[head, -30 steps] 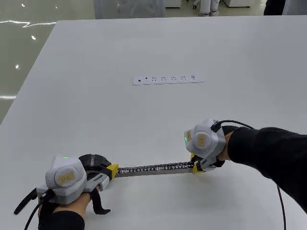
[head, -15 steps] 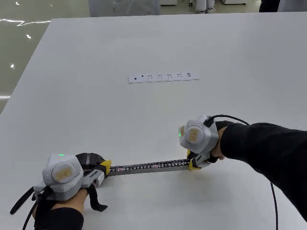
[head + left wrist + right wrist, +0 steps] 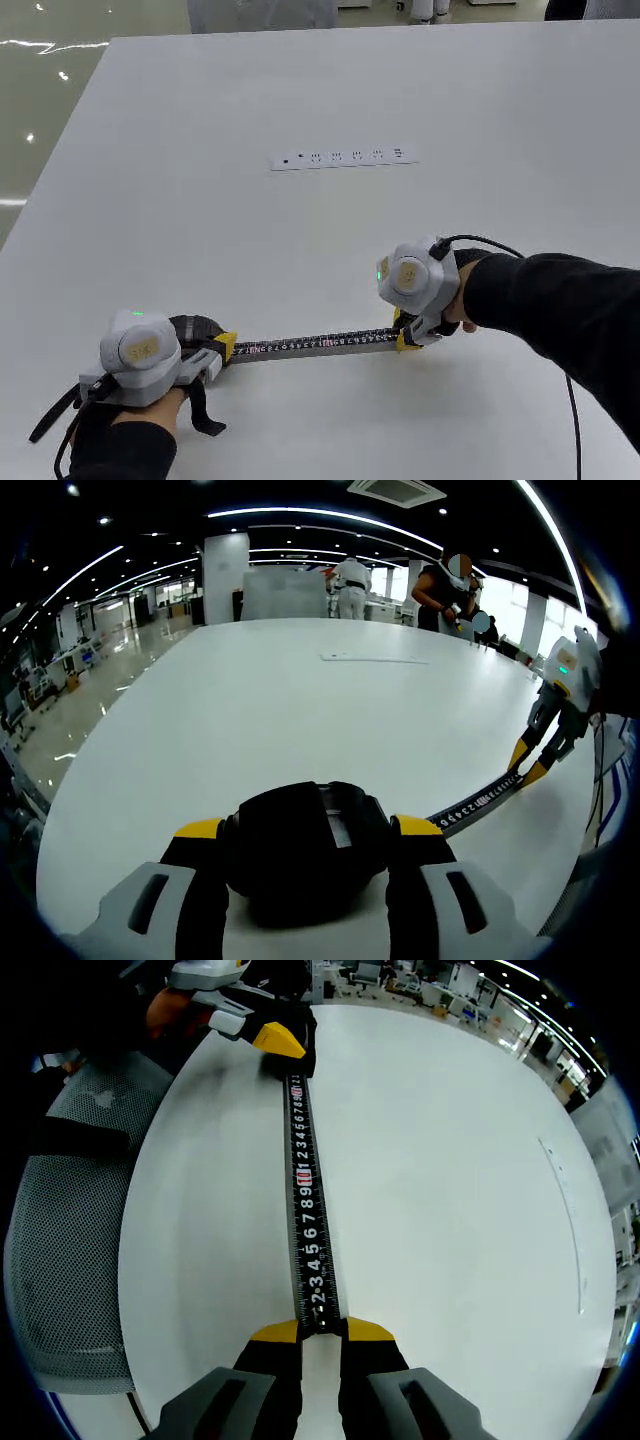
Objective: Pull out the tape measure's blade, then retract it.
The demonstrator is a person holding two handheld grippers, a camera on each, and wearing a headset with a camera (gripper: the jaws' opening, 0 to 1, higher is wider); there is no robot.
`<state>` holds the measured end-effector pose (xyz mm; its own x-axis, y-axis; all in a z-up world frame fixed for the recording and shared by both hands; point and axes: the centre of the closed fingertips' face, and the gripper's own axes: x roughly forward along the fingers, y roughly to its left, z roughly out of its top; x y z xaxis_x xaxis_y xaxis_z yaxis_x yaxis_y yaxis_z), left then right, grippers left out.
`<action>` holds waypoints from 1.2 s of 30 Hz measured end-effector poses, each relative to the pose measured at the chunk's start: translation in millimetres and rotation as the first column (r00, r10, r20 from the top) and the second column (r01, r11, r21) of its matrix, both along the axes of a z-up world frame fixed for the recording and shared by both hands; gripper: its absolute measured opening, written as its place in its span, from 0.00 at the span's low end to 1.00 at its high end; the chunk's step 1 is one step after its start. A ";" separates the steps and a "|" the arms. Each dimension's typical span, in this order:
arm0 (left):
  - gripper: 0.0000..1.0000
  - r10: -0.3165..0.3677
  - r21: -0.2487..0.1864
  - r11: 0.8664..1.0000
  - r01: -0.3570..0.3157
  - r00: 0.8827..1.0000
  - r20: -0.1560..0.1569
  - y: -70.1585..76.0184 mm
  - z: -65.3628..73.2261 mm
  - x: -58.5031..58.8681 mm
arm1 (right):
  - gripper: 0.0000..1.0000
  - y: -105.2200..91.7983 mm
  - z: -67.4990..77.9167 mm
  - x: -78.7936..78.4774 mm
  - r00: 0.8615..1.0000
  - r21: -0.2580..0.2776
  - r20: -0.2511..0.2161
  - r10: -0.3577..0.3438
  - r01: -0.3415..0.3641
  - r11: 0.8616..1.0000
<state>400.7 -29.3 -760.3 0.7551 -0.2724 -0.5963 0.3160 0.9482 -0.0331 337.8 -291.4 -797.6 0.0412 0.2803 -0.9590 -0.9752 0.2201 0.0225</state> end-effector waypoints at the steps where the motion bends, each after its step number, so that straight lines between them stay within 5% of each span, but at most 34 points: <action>1: 0.59 0.000 0.001 1.000 0.000 1.000 -0.002 0.0 0.2 -0.2 | 0.08 0.2 -0.1 0.1 1.000 0.001 0.000 -0.005 0.005 1.000; 8: 0.59 -0.005 0.023 1.000 0.005 1.000 -0.025 -0.3 -1.1 0.2 | 0.09 1.8 0.6 0.2 1.000 -0.006 -0.001 -0.017 0.017 1.000; 22: 0.59 -0.009 0.000 1.000 0.009 0.999 -0.035 0.4 -1.4 -0.9 | 0.09 6.1 0.8 0.7 0.999 -0.015 -0.011 -0.037 0.037 0.999; 36: 0.59 -0.016 -0.001 1.000 0.016 0.999 -0.036 -0.3 -1.3 -0.7 | 0.09 9.9 0.5 -0.5 0.999 -0.008 0.004 0.042 -0.042 0.999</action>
